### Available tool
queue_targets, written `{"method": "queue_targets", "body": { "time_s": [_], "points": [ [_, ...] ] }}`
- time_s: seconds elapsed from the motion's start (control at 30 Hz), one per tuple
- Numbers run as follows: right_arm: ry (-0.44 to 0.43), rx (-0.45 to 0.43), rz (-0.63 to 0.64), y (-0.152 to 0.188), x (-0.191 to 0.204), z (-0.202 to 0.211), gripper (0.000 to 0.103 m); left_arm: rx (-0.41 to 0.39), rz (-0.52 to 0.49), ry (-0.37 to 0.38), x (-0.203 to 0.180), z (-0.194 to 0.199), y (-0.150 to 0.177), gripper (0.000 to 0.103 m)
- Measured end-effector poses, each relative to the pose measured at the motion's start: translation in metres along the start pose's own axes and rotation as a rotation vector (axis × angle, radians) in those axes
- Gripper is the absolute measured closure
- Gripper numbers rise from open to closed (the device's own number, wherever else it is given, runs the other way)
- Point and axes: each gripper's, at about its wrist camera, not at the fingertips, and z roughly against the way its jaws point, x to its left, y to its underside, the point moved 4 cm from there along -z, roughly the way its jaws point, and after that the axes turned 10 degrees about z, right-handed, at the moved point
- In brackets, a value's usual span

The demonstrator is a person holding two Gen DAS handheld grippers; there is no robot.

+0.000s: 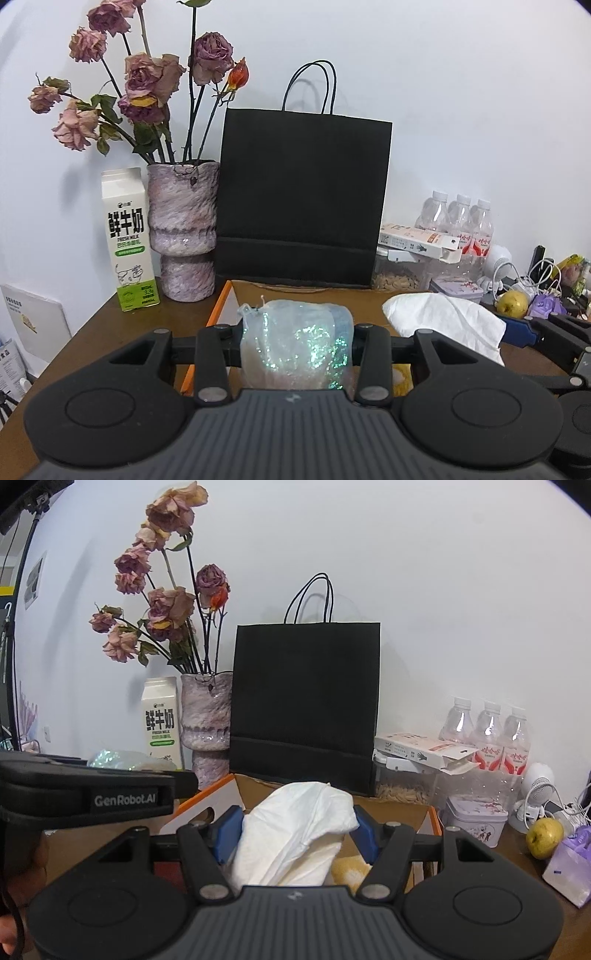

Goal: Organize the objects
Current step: 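Carry the plastic bag and white cloth into the red box with both tools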

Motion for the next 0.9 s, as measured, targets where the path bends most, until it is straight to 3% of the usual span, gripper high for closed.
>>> {"method": "queue_targets", "body": {
  "time_s": [0.9],
  "points": [
    [-0.003,0.086,-0.006,0.015,-0.034,-0.086,0.041,0.085,-0.024,-0.022,0.014,-0.094,0.002,0.063]
  ]
}}
